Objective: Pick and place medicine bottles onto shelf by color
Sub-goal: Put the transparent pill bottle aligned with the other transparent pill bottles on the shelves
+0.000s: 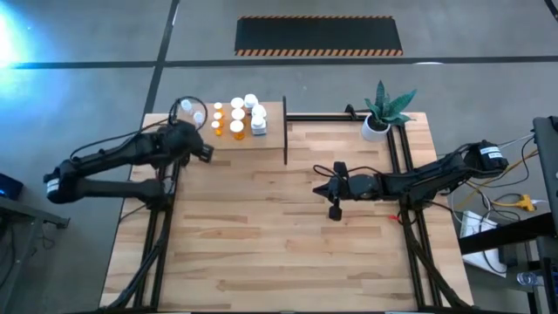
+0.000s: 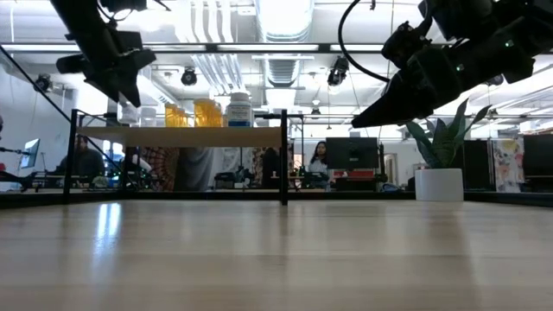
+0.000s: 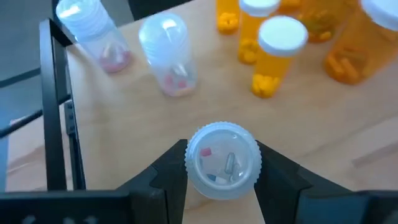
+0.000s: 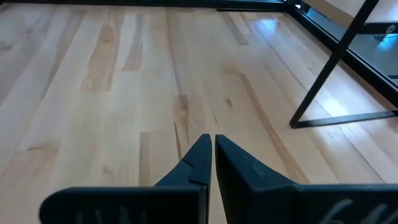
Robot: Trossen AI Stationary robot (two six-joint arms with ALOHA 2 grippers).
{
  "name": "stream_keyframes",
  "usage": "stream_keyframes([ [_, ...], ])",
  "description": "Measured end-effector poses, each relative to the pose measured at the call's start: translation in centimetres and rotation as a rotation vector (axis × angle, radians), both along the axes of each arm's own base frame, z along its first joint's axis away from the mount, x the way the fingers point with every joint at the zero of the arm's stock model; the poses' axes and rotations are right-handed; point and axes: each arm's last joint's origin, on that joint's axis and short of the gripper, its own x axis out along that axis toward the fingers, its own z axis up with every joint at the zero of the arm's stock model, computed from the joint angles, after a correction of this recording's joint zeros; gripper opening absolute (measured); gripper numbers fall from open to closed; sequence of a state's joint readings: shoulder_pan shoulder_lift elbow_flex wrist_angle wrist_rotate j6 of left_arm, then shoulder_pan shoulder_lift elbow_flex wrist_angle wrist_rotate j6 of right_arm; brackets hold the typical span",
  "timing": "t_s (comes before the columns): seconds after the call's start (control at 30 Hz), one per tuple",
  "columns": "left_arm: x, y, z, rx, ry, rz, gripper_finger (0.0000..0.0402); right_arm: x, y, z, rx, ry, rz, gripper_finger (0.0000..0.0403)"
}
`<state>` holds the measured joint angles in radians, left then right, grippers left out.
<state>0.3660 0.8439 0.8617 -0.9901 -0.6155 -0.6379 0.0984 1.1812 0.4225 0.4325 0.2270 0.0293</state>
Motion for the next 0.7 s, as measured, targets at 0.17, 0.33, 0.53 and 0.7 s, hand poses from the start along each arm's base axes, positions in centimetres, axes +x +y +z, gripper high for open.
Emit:
stream_keyframes([
  [0.17, 0.2, 1.8, 0.2, -0.012, -0.002, -0.01, 0.013, 0.0, 0.3, 0.0, 0.0, 0.0, 0.012, 0.0013],
  [0.33, 0.2, 3.5, 0.0, -0.049, 0.007, 0.008, 0.013, 0.0, 0.5, 0.0, -0.001, 0.001, 0.02, 0.0013],
  [0.53, 0.4, 4.8, -0.2, -0.06, 0.006, 0.027, 0.013, 0.0, 0.6, 0.0, 0.0, 0.0, 0.024, 0.0013],
  [0.7, 0.4, 4.9, -0.1, -0.05, 0.007, 0.021, 0.0131, -0.1, 0.6, 0.0, 0.0, 0.001, 0.024, 0.0013],
])
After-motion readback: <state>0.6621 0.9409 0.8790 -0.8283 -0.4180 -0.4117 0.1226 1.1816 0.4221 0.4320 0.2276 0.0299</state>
